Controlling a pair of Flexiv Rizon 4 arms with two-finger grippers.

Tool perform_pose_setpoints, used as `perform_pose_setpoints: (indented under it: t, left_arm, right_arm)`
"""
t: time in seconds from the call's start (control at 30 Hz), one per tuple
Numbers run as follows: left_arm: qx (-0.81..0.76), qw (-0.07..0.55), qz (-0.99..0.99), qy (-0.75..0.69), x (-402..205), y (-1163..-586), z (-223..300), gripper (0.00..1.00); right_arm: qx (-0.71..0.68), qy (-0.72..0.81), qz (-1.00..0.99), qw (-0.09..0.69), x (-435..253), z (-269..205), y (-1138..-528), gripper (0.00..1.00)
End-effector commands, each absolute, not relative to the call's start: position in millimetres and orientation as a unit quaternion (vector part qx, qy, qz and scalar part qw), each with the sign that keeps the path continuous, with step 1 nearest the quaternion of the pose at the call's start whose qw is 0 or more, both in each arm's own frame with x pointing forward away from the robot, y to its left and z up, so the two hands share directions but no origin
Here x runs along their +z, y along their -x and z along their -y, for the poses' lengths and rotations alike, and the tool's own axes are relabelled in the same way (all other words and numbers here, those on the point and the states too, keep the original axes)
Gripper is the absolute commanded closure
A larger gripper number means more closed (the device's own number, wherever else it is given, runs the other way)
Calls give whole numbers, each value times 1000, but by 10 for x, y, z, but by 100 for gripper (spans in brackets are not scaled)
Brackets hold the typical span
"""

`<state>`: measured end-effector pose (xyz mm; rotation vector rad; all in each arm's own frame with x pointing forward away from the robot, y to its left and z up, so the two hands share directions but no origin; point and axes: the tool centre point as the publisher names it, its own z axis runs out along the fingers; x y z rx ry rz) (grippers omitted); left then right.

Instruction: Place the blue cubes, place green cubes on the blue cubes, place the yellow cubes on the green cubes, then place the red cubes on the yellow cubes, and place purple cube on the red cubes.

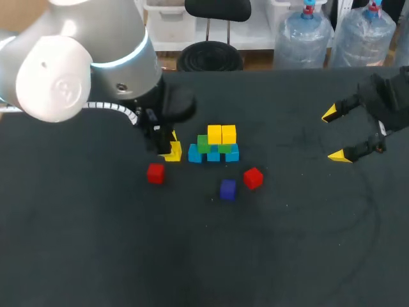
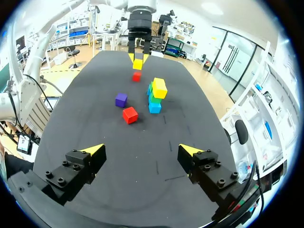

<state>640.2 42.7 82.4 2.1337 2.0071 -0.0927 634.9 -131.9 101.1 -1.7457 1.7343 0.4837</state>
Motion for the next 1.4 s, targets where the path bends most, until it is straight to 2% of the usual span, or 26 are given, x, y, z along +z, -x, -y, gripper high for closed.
perform_pose_setpoints:
  t: [0.03, 0.5, 1.4]
  left_arm:
    - [-28, 92, -701, -707, 846, -6479, -381, 100]
    - [-15, 125, -723, -680, 945, -6636, -261, 100]
    - [-11, 132, -711, -691, 867, -6969, -26, 100]
  right_arm:
    - [184, 662, -656, 312, 1000, 1315, -6361, 0]
    - [184, 662, -656, 312, 1000, 1315, -6361, 0]
    - [184, 662, -656, 312, 1000, 1315, -6361, 0]
